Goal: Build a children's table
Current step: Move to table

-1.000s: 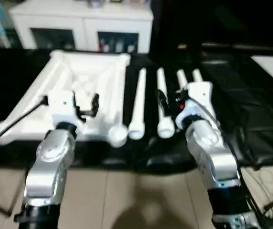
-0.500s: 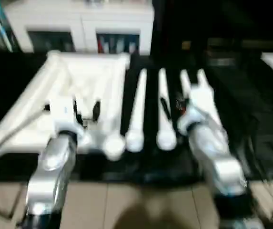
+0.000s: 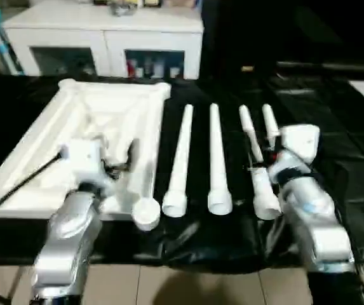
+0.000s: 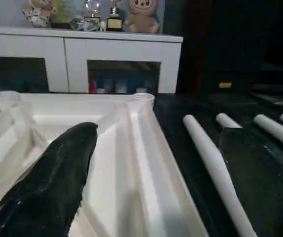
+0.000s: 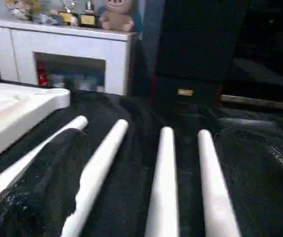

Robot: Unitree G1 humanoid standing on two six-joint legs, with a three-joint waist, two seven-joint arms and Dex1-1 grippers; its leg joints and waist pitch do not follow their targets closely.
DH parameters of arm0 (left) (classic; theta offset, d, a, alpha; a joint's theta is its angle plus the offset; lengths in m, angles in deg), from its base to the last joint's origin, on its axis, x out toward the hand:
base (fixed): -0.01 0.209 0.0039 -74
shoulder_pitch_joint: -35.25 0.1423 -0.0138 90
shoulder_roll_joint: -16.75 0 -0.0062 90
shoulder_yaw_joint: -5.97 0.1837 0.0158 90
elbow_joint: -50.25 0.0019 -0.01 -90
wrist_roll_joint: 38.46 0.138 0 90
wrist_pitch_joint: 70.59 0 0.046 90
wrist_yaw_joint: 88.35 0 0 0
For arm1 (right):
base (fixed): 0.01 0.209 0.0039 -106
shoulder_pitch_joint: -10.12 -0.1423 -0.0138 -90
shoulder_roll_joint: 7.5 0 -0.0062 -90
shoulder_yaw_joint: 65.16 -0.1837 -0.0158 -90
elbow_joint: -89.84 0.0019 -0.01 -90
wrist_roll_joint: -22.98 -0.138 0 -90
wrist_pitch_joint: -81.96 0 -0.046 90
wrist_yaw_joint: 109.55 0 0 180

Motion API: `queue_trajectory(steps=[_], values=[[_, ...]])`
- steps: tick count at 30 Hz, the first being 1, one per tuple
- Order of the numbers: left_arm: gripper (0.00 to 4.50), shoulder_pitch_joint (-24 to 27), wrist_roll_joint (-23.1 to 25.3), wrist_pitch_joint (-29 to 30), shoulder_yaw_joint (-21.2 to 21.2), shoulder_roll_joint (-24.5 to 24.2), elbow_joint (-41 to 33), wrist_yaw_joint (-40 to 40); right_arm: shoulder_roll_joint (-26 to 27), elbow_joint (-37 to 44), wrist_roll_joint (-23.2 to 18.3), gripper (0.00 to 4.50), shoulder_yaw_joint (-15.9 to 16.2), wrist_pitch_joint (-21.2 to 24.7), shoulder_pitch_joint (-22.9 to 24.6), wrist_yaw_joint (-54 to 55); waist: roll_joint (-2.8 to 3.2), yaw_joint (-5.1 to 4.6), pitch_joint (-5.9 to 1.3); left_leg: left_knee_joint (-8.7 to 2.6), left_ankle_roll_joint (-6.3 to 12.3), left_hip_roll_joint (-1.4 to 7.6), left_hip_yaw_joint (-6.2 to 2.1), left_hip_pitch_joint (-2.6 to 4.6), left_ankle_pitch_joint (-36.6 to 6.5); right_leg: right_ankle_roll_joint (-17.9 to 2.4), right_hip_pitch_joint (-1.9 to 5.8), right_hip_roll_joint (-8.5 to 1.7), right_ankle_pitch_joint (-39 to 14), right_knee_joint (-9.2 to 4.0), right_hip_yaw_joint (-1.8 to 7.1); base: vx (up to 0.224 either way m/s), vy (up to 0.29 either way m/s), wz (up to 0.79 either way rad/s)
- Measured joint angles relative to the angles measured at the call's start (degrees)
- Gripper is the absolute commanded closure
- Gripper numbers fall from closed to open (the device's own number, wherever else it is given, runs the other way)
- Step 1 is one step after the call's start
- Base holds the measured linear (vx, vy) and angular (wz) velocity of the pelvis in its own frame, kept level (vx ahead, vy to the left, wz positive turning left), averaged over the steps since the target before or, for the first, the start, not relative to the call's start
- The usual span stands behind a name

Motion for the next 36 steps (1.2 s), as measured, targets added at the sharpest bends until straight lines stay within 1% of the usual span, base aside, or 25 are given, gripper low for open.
queue_trajectory(steps=[2, 5, 6, 9, 12, 14, 16, 18, 19, 20, 21, 23, 24, 25, 26, 27, 28, 29, 30, 31, 32, 33, 34, 35, 36], values=[[0.07, 0.1, 0.5, 0.2, 0.0, -0.1, 0.0, 0.0, 1.7, 0.0, -1.2, 0.0, 0.4, 1.0, -1.0, -0.1, 0.02, 0.32, 0.02, 0.01, -0.19, 0.03, -0.05, -0.18, 0.1, 0.0, -0.35, 0.0, 0.3, -0.12, -0.05, 0.0, 0.0, 0.0], [0.07, 0.2, 0.9, 0.2, 0.1, -0.1, 0.0, 0.0, 2.1, 0.0, -1.9, 0.0, 2.3, 1.3, -1.5, -0.3, -0.01, 0.98, 0.04, 0.0, 0.12, 0.23, 0.26, -0.2, 0.0, -0.4, -0.19, -0.11, 0.4, -0.58, -0.13, 0.0, 0.0, 0.0], [0.07, 0.2, 1.0, 0.2, 0.1, 0.0, 0.0, 0.0, 1.8, -0.1, -1.9, 0.0, 2.3, 1.3, -1.5, -0.4, -0.02, 1.61, 0.05, 0.0, 0.54, 0.63, 1.13, -0.24, 0.2, -0.4, -0.04, -0.29, 0.6, -0.9, -0.14, -0.053, 0.038, 0.04], [0.07, 0.1, 1.1, 0.2, 0.1, 0.0, 0.0, 0.3, 1.7, -0.2, -1.8, 0.0, 2.0, 1.2, -1.5, -0.6, -0.15, 2.92, 0.14, 0.25, 1.16, 0.71, 2.44, -0.39, 0.4, -0.1, 0.13, -1.18, 1.0, -1.2, -0.04, -0.059, 0.065, 0.04], [0.07, 0.0, 1.1, 0.2, 0.1, 0.0, 0.0, 0.4, 1.8, -1.0, -1.8, 0.0, 1.7, 1.1, -1.6, -0.7, 0.24, 3.71, 0.34, 1.04, 2.28, 0.71, 2.98, -0.23, -0.1, 0.5, 0.82, -1.42, 1.7, -2.19, -0.04, -0.047, 0.114, 0.03], [0.07, 0.0, 1.2, 0.2, -0.2, -0.2, 0.0, 0.5, 2.4, -1.4, -1.8, 0.0, 2.1, 1.1, -2.1, -0.8, 0.2, 3.4, 0.38, 0.61, 3.51, 0.38, 3.82, -0.33, 0.3, -0.4, 0.56, -1.83, 2.2, -2.94, -0.08, -0.028, 0.133, 0.01], [0.07, 0.0, 1.6, 0.2, -0.8, -0.3, 0.1, 0.8, 2.5, -1.5, -1.8, 0.0, 2.2, 1.1, -3.3, -1.0, 0.1, 2.09, 0.4, 0.39, 4.68, -0.7, 4.52, -0.38, 0.5, -1.0, -0.13, -2.64, 2.4, -2.37, -0.05, -0.032, 0.145, 0.05], [0.07, -0.1, 1.6, 0.2, -1.0, -0.2, 0.1, 1.0, 2.3, -1.5, -1.8, 0.0, 2.1, 1.1, -3.5, -1.1, -0.23, 0.64, 0.5, 0.18, 5.32, -1.37, 5.31, -0.43, 0.7, -0.4, -0.31, -4.07, 2.7, -2.39, 0.31, -0.046, 0.116, 0.06], [0.07, -0.1, 1.7, 0.2, -1.0, -0.1, 0.1, 1.0, 2.2, -1.5, -1.8, 0.0, 2.1, 1.1, -3.4, -1.1, -0.47, 0.6, 0.57, 0.1, 5.35, -1.36, 5.83, -0.6, 0.7, 0.9, -0.1, -4.45, 3.2, -3.03, 0.73, -0.051, 0.104, 0.05], [0.07, -0.3, 1.7, 0.2, -0.6, 0.0, 0.1, 1.0, 2.0, -1.5, -1.8, 0.0, 1.9, 1.1, -3.4, -1.1, -0.4, 0.73, 0.54, 0.46, 5.45, -1.36, 5.81, -1.24, 0.6, 3.4, -0.04, -4.59, 4.0, -3.86, 1.05, -0.038, 0.112, -0.04], [0.07, -0.4, 1.6, 0.2, 0.2, 0.3, 0.1, 0.9, 1.8, -1.7, -1.8, 0.0, 1.7, 1.1, -3.3, -1.0, -0.08, 1.24, 0.61, 1.66, 5.87, -1.29, 5.32, -2.22, 0.3, 4.7, -0.15, -4.84, 4.9, -4.39, 0.99, -0.034, 0.154, -0.21], [0.07, -0.4, 1.7, 0.2, 0.2, 0.2, 0.2, 0.9, 2.1, -2.4, -1.8, 0.0, 1.3, 1.1, -3.3, -0.6, 0.54, 1.11, 0.58, 2.48, 6.16, -1.42, 4.76, -2.46, -0.3, 4.8, 0.06, -5.08, 5.1, -5.15, 0.31, -0.029, 0.158, -0.21], [0.07, -0.4, 1.7, 0.2, -0.1, -0.4, 0.4, 0.9, 2.9, -2.5, -1.8, 0.0, 1.2, 1.2, -3.3, -0.4, 0.64, -0.14, 0.62, 1.88, 6.73, -1.72, 4.97, -2.35, 0.1, 2.7, -0.64, -4.44, 3.8, -4.44, 0.1, -0.021, 0.158, -0.05], [0.07, -0.4, 1.8, 0.2, -0.5, -0.6, 0.6, 0.9, 3.7, -2.5, -1.9, 0.0, 1.8, 1.3, -3.3, -0.4, 0.74, -0.69, 0.67, 1.29, 7.05, -2.03, 5.2, -2.29, 0.5, 0.1, -1.38, -4.04, 2.1, -2.45, -0.34, -0.021, 0.158, -0.05], [0.07, -0.4, 1.9, 0.2, -0.7, -0.7, 0.6, 0.9, 4.1, -2.5, -1.9, 0.0, 2.2, 1.3, -3.3, -0.5, 0.44, -1.07, 0.6, 0.58, 7.45, -2.4, 5.59, -2.12, 1.0, 0.2, -2.38, -3.51, 1.4, 1.08, -1.08, -0.046, 0.128, 0.0], [0.07, -0.5, 2.0, 0.2, -0.7, -0.7, 0.6, 0.9, 4.0, -2.5, -2.0, 0.0, 2.0, 1.3, -3.3, -0.4, 0.37, -1.18, 0.55, -0.35, 7.74, -2.85, 6.1, -1.99, 1.6, 0.3, -2.58, -2.06, 1.4, 3.06, -2.38, -0.063, 0.082, 0.0], [0.07, -0.6, 2.0, 0.2, -0.7, -0.6, 0.6, 0.9, 3.9, -2.5, -2.0, 0.0, 1.9, 1.3, -3.5, -0.4, -0.27, -1.21, 0.3, -1.3, 8.03, -3.49, 6.98, -1.98, 2.3, 0.3, -2.43, -1.41, 1.4, 2.75, -2.93, -0.063, 0.082, 0.0], [0.07, -0.7, 2.1, 0.2, -0.7, -0.7, 0.6, 0.8, 3.9, -2.4, -2.0, 0.0, 1.9, 1.3, -3.6, -0.3, -1.18, -1.17, 0.11, -2.11, 7.92, -4.47, 8.19, -2.02, 2.6, -0.2, -2.06, -1.06, 0.4, 1.05, -3.15, -0.07, 0.045, -0.04], [0.07, -1.0, 2.1, 0.3, -0.3, -0.3, 1.0, 0.8, 3.4, -2.5, -2.0, 0.0, 1.5, 1.4, -3.3, -0.2, -1.23, -0.51, 0.14, -1.25, 6.65, -5.16, 7.85, -2.66, 2.2, -0.1, -2.4, -1.84, 0.5, 0.99, -2.07, -0.066, 0.048, -0.1], [0.07, -1.3, 2.1, 0.3, 0.4, 0.0, 1.1, 0.4, 3.2, -2.8, -2.0, 0.0, 1.1, 1.6, -3.2, -0.1, -0.95, 0.28, 0.15, 3.69, 4.15, -5.3, 3.68, -4.12, 0.5, 0.1, -2.69, -2.09, 1.0, 1.01, -1.84, -0.066, 0.048, -0.1], [0.07, -1.3, 2.1, 0.3, 0.5, 0.0, 1.2, 0.3, 3.1, -3.0, -2.0, 0.0, 0.8, 1.6, -3.2, -0.1, -0.65, 0.53, 0.24, 8.84, 2.18, -4.78, -0.63, -4.55, -0.2, 0.4, -2.63, -2.43, 1.5, 0.92, -2.02, -0.06, 0.102, -0.34], [0.07, -1.4, 2.1, 0.3, 0.5, -0.2, 1.2, 0.2, 3.0, -2.9, -2.0, 0.0, 0.7, 1.6, -3.2, 0.0, -0.36, 0.64, 0.21, 9.82, -0.28, -2.72, -3.0, -3.42, -1.5, 0.8, -2.6, -3.33, 2.0, 0.79, -2.39, -0.069, 0.154, -0.4], [0.07, -1.9, 2.2, 0.2, 0.7, -0.2, 1.2, 0.2, 3.0, -2.8, -2.0, 0.0, 0.5, 1.6, -3.2, 0.0, 0.16, 0.39, 0.25, 6.51, -1.62, -0.42, -3.36, -1.82, -2.4, 0.7, -2.59, -3.42, 2.5, 0.57, -2.64, -0.069, 0.154, -0.4], [0.07, -2.6, 2.7, 0.1, 1.4, -0.4, 1.3, 0.2, 2.9, -2.9, -1.9, 0.0, -0.1, 1.6, -3.0, 0.0, 0.52, -0.03, 0.45, 4.69, -2.49, 1.36, -2.52, -1.18, -3.1, 0.8, -2.46, -3.69, 2.8, 0.22, -2.89, -0.089, 0.196, 0.0], [0.07, -2.3, 3.8, 0.0, 2.0, -0.9, 1.3, 0.2, 3.0, -3.0, -1.9, 0.0, -0.2, 1.6, -2.6, 0.0, 0.87, -0.79, 0.49, 3.83, -1.49, 1.52, -1.52, -1.04, -2.4, -0.6, -2.3, -2.83, 3.0, -0.94, -1.96, -0.089, 0.191, 0.15]])
